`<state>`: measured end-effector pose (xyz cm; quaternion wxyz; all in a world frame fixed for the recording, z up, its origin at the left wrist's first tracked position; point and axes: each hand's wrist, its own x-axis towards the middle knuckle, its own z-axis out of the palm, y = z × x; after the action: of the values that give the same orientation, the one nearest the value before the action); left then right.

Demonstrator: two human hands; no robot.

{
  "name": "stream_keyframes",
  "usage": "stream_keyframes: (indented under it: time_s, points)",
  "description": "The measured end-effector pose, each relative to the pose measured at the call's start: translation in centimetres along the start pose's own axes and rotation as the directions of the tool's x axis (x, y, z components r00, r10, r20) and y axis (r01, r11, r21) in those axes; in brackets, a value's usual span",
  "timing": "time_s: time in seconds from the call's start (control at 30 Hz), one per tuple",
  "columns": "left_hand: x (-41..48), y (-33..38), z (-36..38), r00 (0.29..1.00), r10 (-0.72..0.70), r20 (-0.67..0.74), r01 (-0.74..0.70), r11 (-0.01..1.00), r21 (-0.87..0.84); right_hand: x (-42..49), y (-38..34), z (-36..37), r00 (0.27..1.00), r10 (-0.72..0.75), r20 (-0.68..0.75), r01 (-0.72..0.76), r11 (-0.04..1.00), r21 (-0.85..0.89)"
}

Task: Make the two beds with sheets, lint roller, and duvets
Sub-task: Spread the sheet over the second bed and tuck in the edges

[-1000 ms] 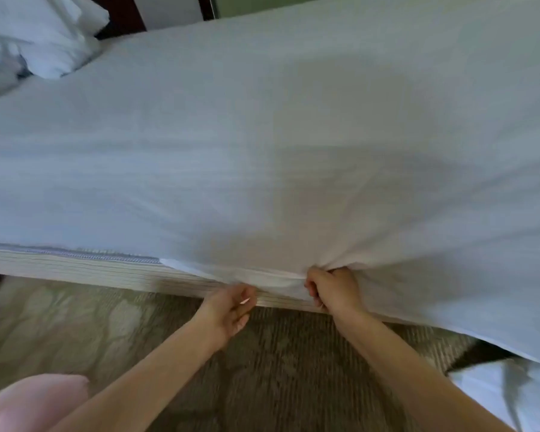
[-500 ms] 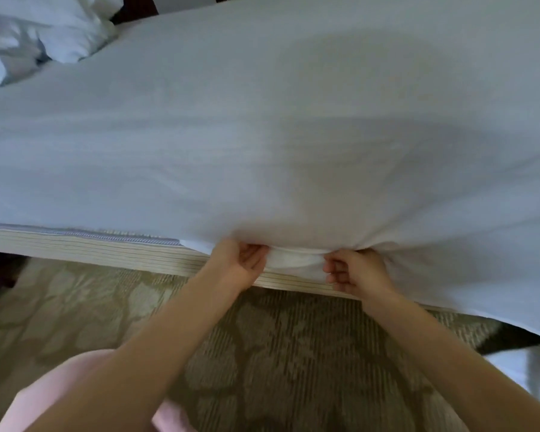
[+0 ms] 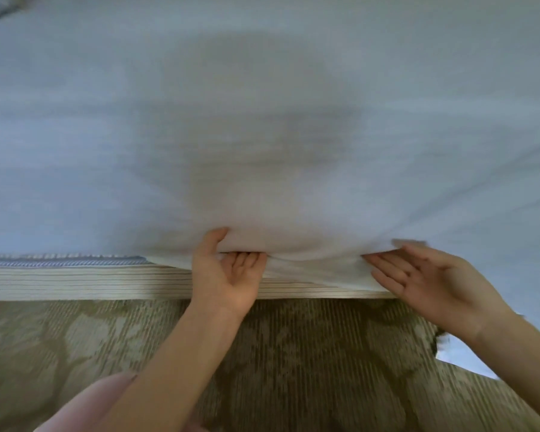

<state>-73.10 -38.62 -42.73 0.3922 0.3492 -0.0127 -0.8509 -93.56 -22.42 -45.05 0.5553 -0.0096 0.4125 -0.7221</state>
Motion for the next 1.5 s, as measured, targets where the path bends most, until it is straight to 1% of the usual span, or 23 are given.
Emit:
stream_keyframes:
  time_s: [0.07,0.13,0.3,0.47,0.57,0.67,0.77,0.87,1.03,1.2,1.3,1.37,1.43,1.5]
  points:
    - [0.1,0.7,-0.7,0.996,-0.046,0.072,0.047,0.999,-0.009,0.0,0.4,0.2,0.999,-0.015,0.043,0.014,1.000,0.024]
    - [0.1,1.0,-1.3,0.990,-0.075,0.119,0.076,0.997,-0.006,0.3,1.1,0.4,0.998,-0.039,0.039,0.037,0.998,0.050]
    - [1.4,1.1,-2.3,0.968,-0.094,0.232,0.088,0.995,0.036,2.2,2.0,0.8,0.990,-0.080,0.119,0.069,0.993,0.097]
    - [3.1,0.9,-2.0,0.949,-0.091,0.302,0.050,0.988,0.143,4.3,0.9,0.5,0.982,-0.115,0.147,0.115,0.993,0.006]
    - [4.2,0.9,-1.4,0.925,-0.142,0.352,0.070,0.975,0.209,4.9,0.2,0.4,0.973,-0.139,0.182,0.147,0.989,-0.028]
    - [5.0,-0.3,-1.2,0.883,-0.170,0.438,0.115,0.982,0.150,5.3,-0.4,0.6,0.956,-0.175,0.233,0.189,0.981,-0.038]
    - [5.5,-2.3,-0.5,0.818,-0.133,0.560,0.127,0.991,0.049,5.9,-0.4,0.9,0.945,-0.219,0.242,0.219,0.975,0.026]
    - [6.2,-3.3,-0.1,0.797,-0.097,0.596,0.150,0.988,-0.040,6.2,-0.2,1.0,0.941,-0.211,0.266,0.191,0.977,0.100]
    - [6.6,-3.4,-0.4,0.804,-0.094,0.587,0.142,0.989,-0.036,6.0,-0.3,0.7,0.943,-0.157,0.292,0.153,0.988,0.036]
    - [6.0,-3.4,-0.1,0.861,-0.078,0.502,0.076,0.997,0.024,5.7,-0.4,1.1,0.952,-0.125,0.280,0.130,0.992,0.003]
    - [5.4,-3.5,0.2,0.918,-0.085,0.386,0.063,0.996,0.070,5.1,-0.7,1.4,0.977,-0.060,0.203,0.061,0.998,0.000]
    - [4.8,-3.5,0.3,0.939,-0.099,0.330,0.066,0.992,0.110,4.5,-1.0,1.4,0.989,-0.005,0.147,0.011,0.999,-0.035]
    - [3.9,-3.3,0.3,0.955,-0.107,0.277,0.066,0.986,0.154,3.9,-1.4,1.1,0.996,0.050,0.077,-0.041,0.992,-0.119]
    - [2.8,-3.2,0.1,0.975,-0.106,0.197,0.074,0.984,0.160,2.9,-1.8,0.7,0.993,0.114,0.010,-0.109,0.969,-0.220]
